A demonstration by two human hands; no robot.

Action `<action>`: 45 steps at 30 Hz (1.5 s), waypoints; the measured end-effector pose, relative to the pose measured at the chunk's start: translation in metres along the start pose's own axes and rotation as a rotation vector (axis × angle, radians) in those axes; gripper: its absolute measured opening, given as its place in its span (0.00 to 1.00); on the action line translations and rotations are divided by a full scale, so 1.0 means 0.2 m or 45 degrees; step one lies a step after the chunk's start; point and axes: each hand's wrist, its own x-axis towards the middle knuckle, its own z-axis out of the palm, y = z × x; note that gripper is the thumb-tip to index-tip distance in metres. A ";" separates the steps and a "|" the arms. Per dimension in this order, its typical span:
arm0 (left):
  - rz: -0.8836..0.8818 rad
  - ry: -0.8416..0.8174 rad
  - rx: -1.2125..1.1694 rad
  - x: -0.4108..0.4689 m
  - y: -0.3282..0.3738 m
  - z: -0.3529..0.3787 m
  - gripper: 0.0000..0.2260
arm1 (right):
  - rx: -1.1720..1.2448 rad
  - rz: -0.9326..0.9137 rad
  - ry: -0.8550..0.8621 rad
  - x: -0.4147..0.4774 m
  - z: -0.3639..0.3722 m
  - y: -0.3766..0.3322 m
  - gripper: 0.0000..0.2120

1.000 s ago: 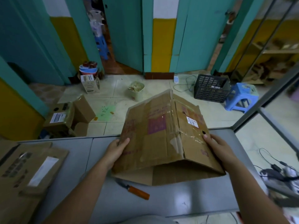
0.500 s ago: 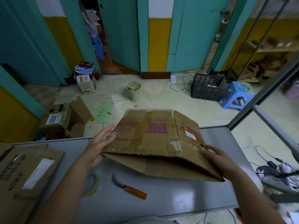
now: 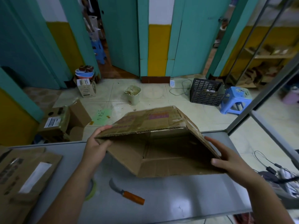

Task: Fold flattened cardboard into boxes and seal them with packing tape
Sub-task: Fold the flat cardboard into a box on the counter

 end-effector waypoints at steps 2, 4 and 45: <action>0.024 -0.030 0.076 -0.03 0.04 0.01 0.30 | -0.019 -0.036 0.050 0.00 0.01 -0.04 0.33; 0.042 -0.041 0.128 -0.04 0.09 0.02 0.31 | -0.025 -0.068 0.129 0.00 0.03 -0.10 0.28; 0.177 -0.206 0.218 -0.03 0.63 0.14 0.27 | -1.319 -0.405 0.525 0.24 -0.11 -0.76 0.13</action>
